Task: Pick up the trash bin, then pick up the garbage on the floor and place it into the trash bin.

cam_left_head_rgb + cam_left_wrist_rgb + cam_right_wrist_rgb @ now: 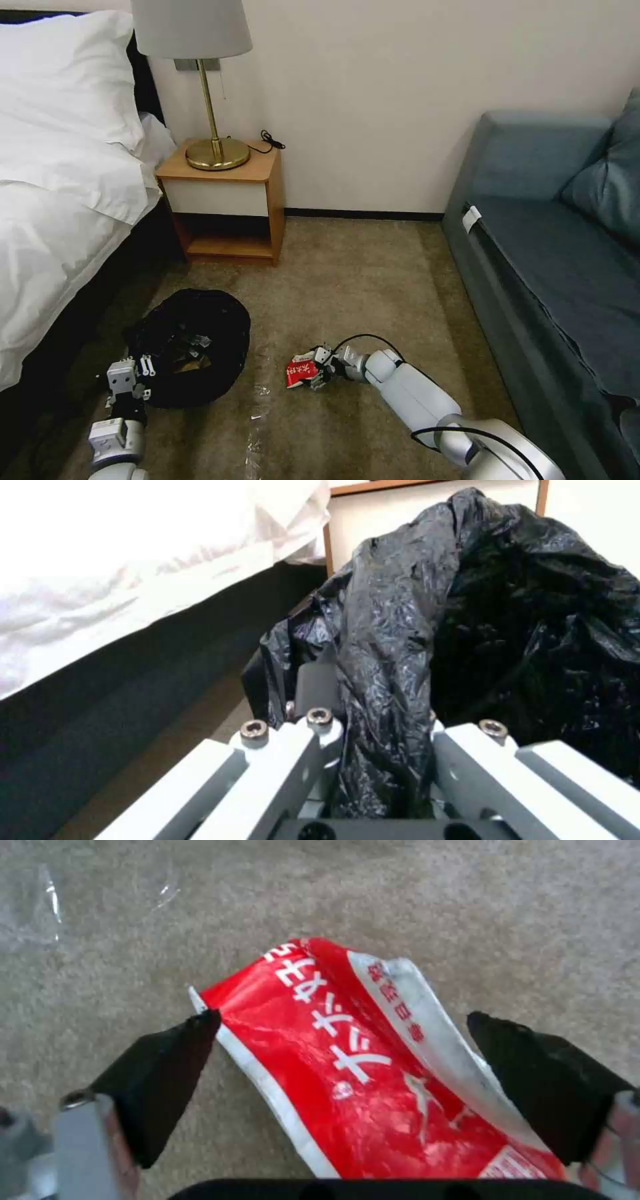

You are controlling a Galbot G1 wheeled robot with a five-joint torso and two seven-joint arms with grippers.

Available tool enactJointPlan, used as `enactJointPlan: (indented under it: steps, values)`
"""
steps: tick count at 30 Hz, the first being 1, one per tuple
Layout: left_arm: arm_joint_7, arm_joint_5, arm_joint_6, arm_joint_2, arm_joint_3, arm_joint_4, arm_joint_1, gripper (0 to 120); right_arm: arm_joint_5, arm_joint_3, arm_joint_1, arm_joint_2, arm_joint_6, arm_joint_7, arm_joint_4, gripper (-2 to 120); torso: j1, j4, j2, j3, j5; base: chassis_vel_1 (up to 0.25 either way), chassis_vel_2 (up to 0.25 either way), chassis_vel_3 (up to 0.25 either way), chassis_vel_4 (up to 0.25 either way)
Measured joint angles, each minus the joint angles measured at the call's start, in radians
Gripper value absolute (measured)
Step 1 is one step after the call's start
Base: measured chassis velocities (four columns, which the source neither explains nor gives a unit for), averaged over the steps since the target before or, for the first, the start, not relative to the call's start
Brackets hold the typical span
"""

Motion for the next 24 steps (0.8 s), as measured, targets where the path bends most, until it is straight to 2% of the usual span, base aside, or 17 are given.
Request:
enactJointPlan:
  steps: [1,2,4,6,8,9,11,15,17,18,20,22,24]
  values:
    - [0.001,-0.001,0.0,-0.001,0.0,-0.001,0.001,4,0.0,0.003,0.002,0.005,-0.002,-0.002,-0.006,86,0.0,0.0001,0.0,0.0,0.0,0.0,0.0,0.0,0.0]
    - [0.001,-0.001,0.0,-0.001,0.0,-0.001,0.001,4,0.0,0.003,0.002,0.005,-0.002,-0.002,-0.006,86,0.0,0.0001,0.0,0.0,0.0,0.0,0.0,0.0,0.0]
    - [0.003,-0.001,-0.002,-0.005,-0.001,-0.001,0.002,4,0.001,0.006,0.003,0.006,-0.003,-0.007,-0.012,75,0.0,0.0,0.0,0.0,-0.0001,0.0,0.0,0.0,0.0]
    - [0.003,-0.002,-0.004,-0.005,-0.001,-0.001,0.003,4,0.002,0.009,0.002,0.004,-0.004,-0.009,-0.013,71,0.0,0.0,0.0,0.0,-0.0001,0.0,0.0,0.0,0.0]
    - [0.004,-0.003,-0.006,-0.006,0.0,-0.002,0.005,4,0.003,0.015,-0.002,-0.001,-0.005,-0.011,-0.015,61,0.0,0.0,0.0,0.0,0.0,0.0,0.0,0.0,0.0]
    - [0.004,-0.003,-0.006,-0.006,0.0,-0.002,0.005,4,0.003,0.015,-0.002,-0.001,-0.005,-0.011,-0.015,61,0.0,0.0,0.0,0.0,0.0,0.0,0.0,0.0,0.0]
    - [0.004,-0.005,-0.009,-0.007,-0.001,-0.003,0.008,4,0.003,0.019,-0.005,-0.006,-0.005,-0.012,-0.016,50,0.0,0.0,0.0,0.0,-0.0001,0.0,0.0,0.0,0.0]
    - [0.004,-0.006,-0.01,-0.01,-0.001,-0.005,0.011,4,0.012,0.022,-0.007,-0.007,-0.005,-0.018,-0.016,40,0.0,0.0,0.0,0.0,0.0,0.0,0.0,0.0,0.0]
    - [0.004,-0.006,-0.012,-0.014,0.0,-0.006,0.011,4,0.019,0.022,-0.01,-0.005,-0.006,-0.02,-0.012,28,0.0,0.0,0.0,0.0,-0.0001,0.0,0.0,0.0,0.0]
    - [0.004,-0.006,-0.012,-0.014,0.0,-0.006,0.011,4,0.019,0.022,-0.01,-0.005,-0.006,-0.02,-0.012,28,0.0,0.0,0.0,0.0,-0.0001,0.0,0.0,0.0,0.0]
    - [0.004,-0.005,-0.014,-0.015,0.001,-0.008,0.013,4,0.02,0.022,-0.011,0.003,-0.006,-0.02,-0.012,16,0.0,0.0,0.0,0.0,0.0,0.0,0.0,0.0,0.0]
    - [0.004,-0.006,-0.014,-0.015,0.001,-0.01,0.014,4,0.02,0.022,-0.011,0.005,-0.006,-0.02,-0.013,13,0.0,0.0,0.0,0.0,0.0,0.0,0.0,0.0,0.0]
    - [0.004,-0.008,-0.017,-0.015,-0.004,-0.014,0.019,4,0.02,0.021,-0.011,0.01,-0.006,-0.02,-0.015,2,0.0,0.0,0.0,0.0,0.0,0.0,0.0,0.0,0.0]
